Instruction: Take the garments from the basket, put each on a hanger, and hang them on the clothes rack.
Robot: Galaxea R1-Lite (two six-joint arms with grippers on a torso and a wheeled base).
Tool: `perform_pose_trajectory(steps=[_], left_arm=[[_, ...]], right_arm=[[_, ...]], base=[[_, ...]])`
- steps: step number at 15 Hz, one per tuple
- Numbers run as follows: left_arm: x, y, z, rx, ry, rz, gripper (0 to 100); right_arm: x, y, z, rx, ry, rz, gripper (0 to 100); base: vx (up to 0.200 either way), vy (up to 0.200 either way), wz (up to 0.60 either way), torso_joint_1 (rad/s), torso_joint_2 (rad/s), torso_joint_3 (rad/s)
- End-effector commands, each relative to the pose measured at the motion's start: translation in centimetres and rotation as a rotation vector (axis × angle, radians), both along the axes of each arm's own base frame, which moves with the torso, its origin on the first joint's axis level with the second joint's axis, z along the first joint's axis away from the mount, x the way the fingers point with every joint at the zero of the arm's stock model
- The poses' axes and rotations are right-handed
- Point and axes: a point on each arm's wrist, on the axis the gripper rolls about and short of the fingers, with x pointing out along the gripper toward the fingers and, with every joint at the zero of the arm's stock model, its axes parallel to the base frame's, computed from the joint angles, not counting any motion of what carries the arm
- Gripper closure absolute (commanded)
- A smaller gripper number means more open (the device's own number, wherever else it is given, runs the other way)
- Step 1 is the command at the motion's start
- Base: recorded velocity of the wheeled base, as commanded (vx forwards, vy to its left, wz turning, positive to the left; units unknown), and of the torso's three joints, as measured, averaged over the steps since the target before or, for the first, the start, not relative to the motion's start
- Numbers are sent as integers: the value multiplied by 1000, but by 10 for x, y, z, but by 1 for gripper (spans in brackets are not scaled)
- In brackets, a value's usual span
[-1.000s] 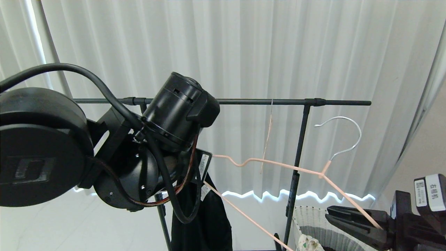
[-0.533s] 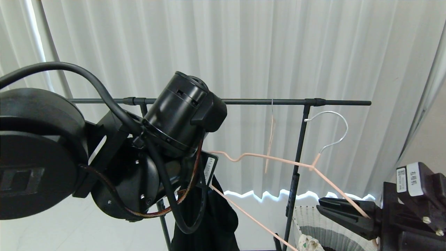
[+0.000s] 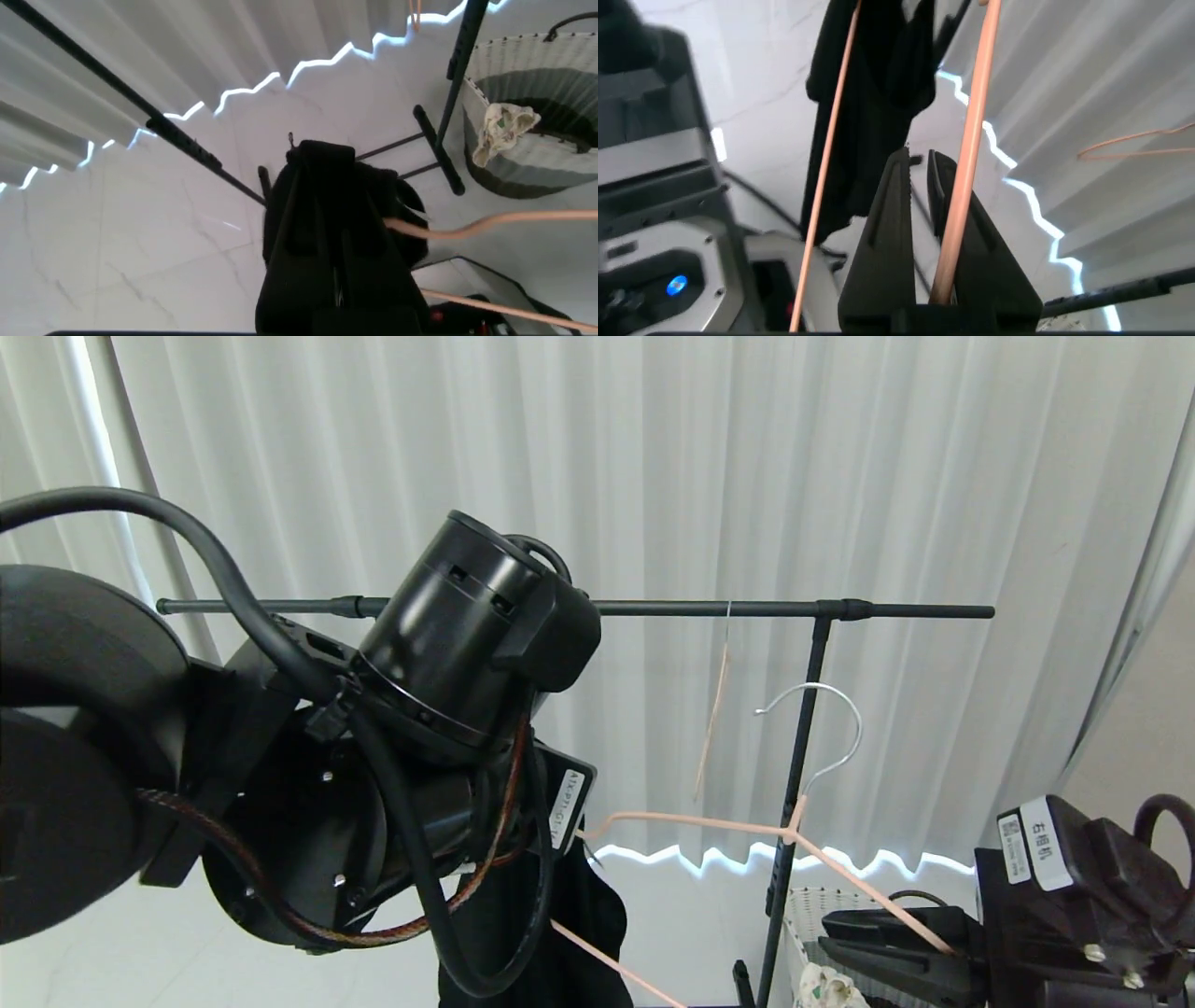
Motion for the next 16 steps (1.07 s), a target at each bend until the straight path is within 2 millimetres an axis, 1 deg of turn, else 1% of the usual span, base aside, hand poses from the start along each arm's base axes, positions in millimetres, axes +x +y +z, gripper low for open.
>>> perform_pose_trajectory(steps=[1,7,10,12,14,16], left_arm=[[-5,-1,3,-4,-3,-29,100],[-22,-14,7,-26,3,-126,100],[-24,-18,12,-45,-9,-136,100],[-26,-20,13,-50,-12,-148,100],[-27,-25,12,-52,-19,-155,100],[-21,-34,10,-69,-36,-150,100]], right_arm=[[1,1,1,-4,8,9,100],[10,11,-7,-25,68,-4,100],[13,13,-9,-17,120,-32,100],[16,15,-10,-19,126,-35,100],[24,24,-7,-6,113,-35,100],[32,33,-7,9,97,-34,100]], base=[[0,0,0,0,0,0],[0,0,0,0,0,0],[0,0,0,0,0,0],[0,0,0,0,0,0],[0,0,0,0,0,0],[0,0,0,0,0,0]])
